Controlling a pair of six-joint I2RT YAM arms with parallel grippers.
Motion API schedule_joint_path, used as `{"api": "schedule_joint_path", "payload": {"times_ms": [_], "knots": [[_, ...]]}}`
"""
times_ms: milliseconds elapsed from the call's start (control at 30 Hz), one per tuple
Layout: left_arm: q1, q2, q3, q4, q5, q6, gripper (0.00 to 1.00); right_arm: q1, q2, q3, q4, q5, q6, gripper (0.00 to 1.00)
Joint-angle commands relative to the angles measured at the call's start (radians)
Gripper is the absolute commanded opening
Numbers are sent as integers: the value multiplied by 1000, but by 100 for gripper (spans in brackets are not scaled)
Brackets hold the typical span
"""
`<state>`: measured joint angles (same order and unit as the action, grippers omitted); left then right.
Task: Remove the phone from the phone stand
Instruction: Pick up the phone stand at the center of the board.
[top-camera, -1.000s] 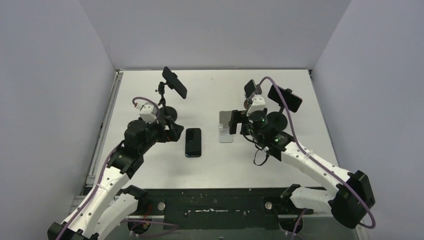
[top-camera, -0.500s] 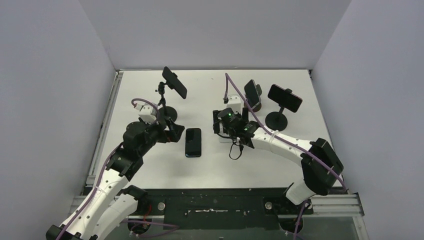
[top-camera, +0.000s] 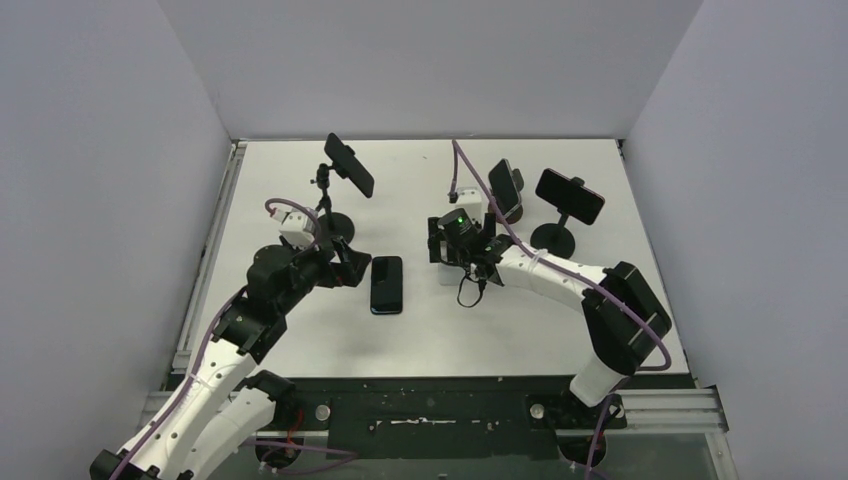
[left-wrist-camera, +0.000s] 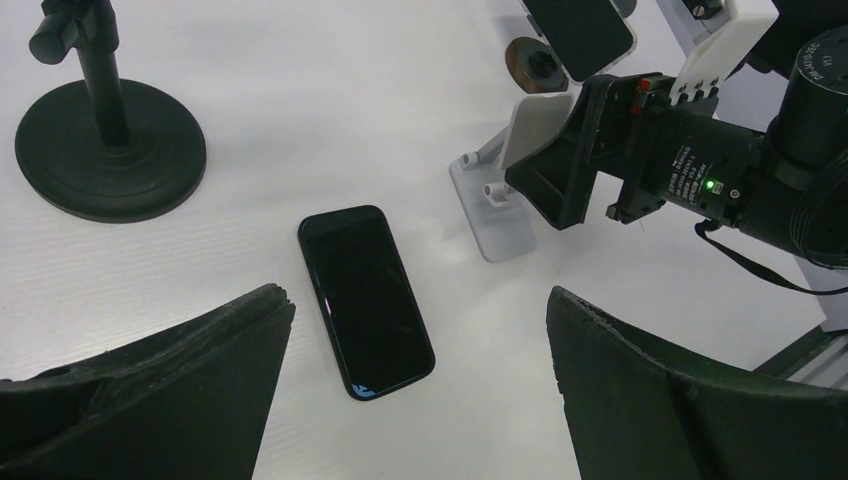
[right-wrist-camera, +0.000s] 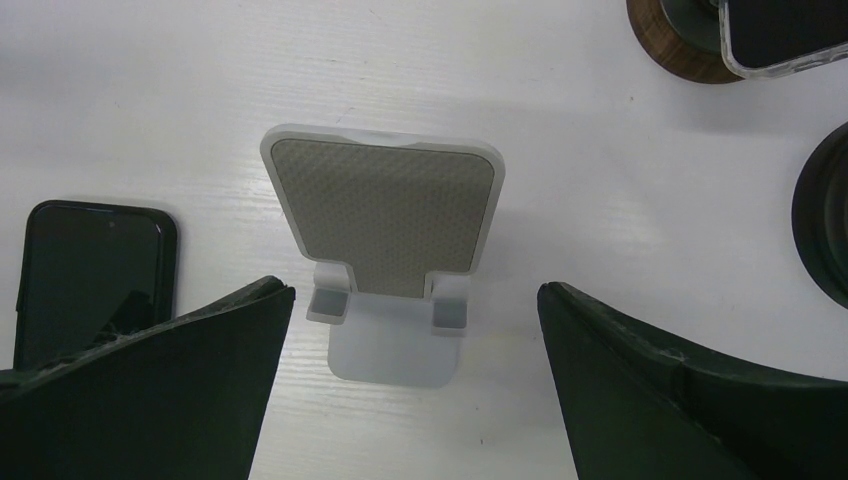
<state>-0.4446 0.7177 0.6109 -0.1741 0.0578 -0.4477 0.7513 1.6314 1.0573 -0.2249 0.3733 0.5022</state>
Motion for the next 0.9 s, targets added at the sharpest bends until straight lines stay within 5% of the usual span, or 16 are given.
{"api": "schedule_joint_path", "payload": {"times_ms": [0,867], "knots": [[-6,-18,-4,49,2,9,98,-12,11,46,63,-39,-22,100],[-9,-17,-8,52,1,9,97,-33,117,115,48,-60,-10,92]]}}
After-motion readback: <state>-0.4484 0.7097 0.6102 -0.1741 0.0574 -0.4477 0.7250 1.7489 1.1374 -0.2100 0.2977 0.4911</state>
